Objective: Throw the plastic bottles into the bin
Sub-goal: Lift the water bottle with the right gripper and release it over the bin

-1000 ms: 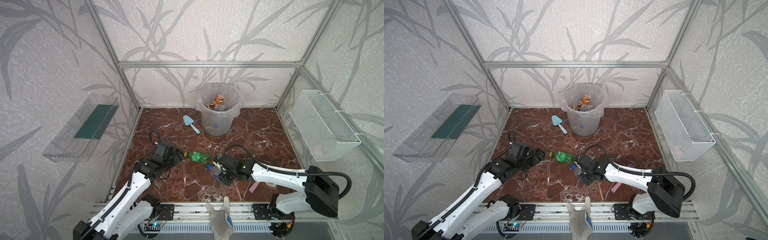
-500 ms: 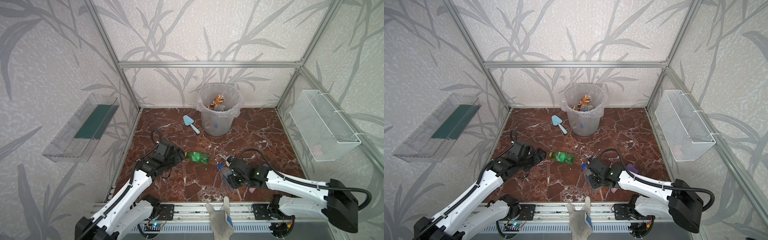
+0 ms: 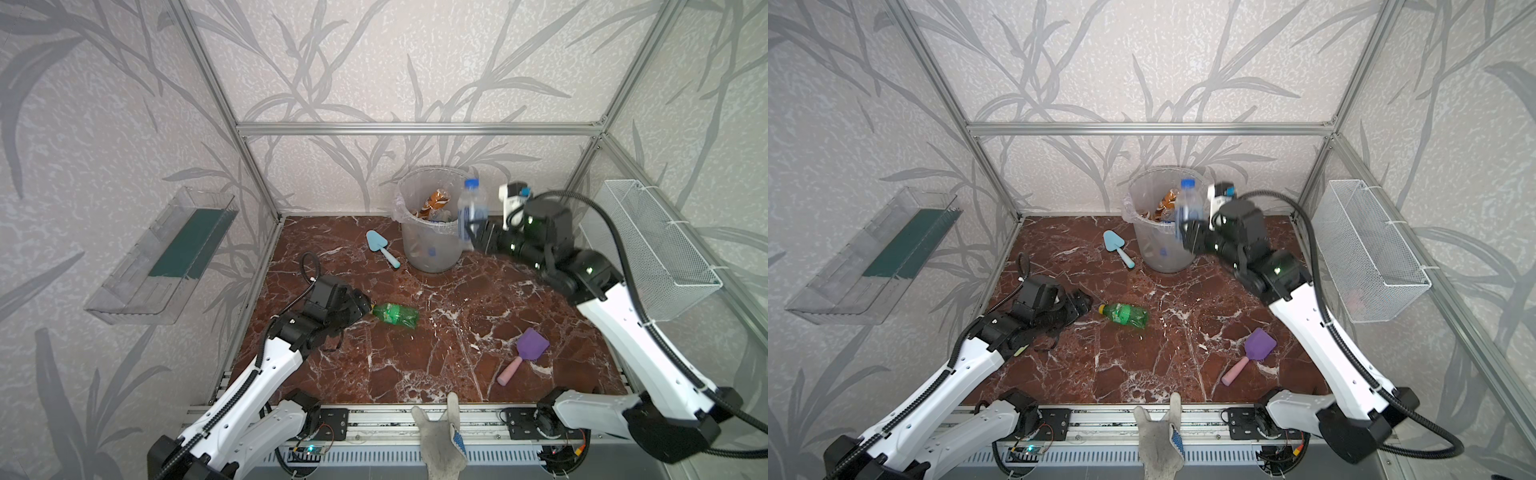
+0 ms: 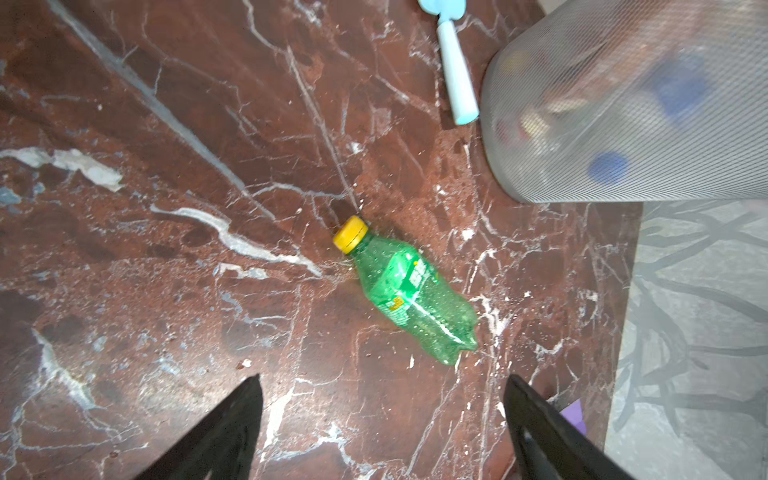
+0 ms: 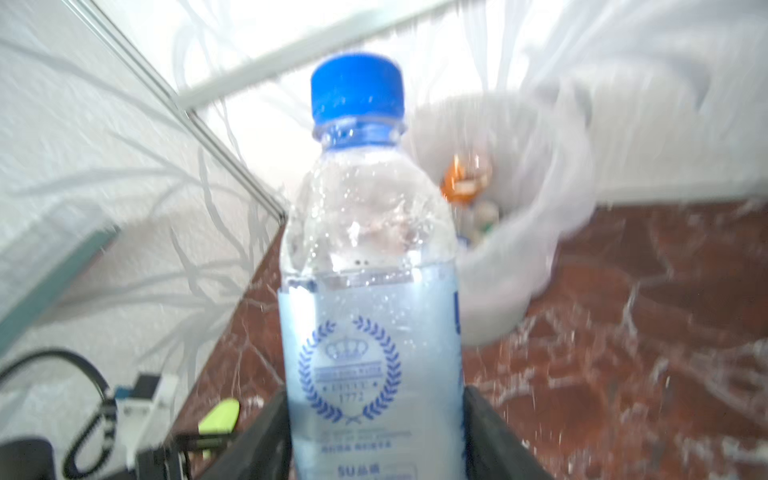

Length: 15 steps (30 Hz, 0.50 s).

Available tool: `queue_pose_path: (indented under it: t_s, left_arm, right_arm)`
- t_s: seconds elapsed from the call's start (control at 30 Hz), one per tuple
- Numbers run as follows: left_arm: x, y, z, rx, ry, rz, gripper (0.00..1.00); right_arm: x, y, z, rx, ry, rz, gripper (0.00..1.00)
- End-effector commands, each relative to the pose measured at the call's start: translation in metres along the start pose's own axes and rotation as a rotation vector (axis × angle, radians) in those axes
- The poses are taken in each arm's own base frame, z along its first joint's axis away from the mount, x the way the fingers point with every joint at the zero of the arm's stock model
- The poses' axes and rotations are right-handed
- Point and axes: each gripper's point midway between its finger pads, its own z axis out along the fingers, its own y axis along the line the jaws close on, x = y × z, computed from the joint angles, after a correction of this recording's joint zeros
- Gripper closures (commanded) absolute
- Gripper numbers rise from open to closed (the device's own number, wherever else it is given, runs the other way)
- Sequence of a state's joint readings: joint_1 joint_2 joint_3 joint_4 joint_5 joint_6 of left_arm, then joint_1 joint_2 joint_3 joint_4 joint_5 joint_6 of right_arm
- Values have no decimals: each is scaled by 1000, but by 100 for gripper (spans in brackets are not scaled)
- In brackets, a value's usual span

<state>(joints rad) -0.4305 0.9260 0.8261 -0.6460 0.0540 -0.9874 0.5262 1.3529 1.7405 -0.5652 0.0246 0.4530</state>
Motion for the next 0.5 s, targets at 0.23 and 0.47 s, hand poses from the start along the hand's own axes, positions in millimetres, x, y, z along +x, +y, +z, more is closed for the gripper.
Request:
queue_pose_path:
  t_s: [0.23,0.47]
  left_arm:
    - [-9,6,-18,-10,-56,17,10]
    - [2,17,-7,-24,-31,0,10]
  right_arm:
    - [94,-53,-6,107,209,11,1]
    - [197,-99,-46,184,398,24,1]
